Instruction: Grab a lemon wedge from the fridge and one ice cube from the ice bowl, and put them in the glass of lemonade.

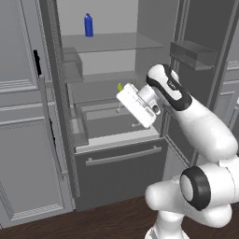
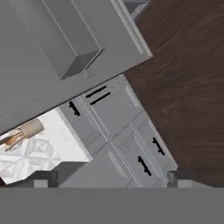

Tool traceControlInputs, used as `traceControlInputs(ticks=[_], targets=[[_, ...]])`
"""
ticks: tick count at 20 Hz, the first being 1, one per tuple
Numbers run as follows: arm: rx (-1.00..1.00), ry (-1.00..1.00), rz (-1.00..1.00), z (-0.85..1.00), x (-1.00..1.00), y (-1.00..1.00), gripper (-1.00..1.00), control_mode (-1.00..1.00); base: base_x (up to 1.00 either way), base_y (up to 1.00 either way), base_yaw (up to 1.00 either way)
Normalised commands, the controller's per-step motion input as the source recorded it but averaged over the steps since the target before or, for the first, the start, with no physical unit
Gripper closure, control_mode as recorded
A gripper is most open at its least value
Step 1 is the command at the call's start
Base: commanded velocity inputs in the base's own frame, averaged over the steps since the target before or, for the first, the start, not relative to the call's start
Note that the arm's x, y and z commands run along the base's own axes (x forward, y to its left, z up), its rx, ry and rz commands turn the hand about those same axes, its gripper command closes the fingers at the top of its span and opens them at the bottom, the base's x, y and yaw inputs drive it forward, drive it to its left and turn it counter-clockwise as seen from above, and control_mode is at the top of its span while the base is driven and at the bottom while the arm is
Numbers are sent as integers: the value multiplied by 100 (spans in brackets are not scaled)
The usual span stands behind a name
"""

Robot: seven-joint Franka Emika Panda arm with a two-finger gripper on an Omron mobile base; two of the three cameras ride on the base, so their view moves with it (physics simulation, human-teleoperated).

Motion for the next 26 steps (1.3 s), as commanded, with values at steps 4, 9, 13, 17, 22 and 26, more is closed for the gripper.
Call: traceControlInputs(ticks=[4, 9, 13, 17, 22, 26], targets=[[-44, -31, -10, 25, -28, -58, -100, -100, 0, 0, 0], [-41, -33, -8, 23, -42, -65, -100, -100, 0, 0, 0], [-31, -31, -3, 9, -53, -52, -100, -100, 0, 0, 0], [-12, -30, 0, 1, -48, -9, -100, -100, 0, 0, 0], [-2, -28, 0, 12, -50, -25, -100, -100, 0, 0, 0], [-15, -6, 0, 53, -10, -25, -100, -100, 0, 0, 0]])
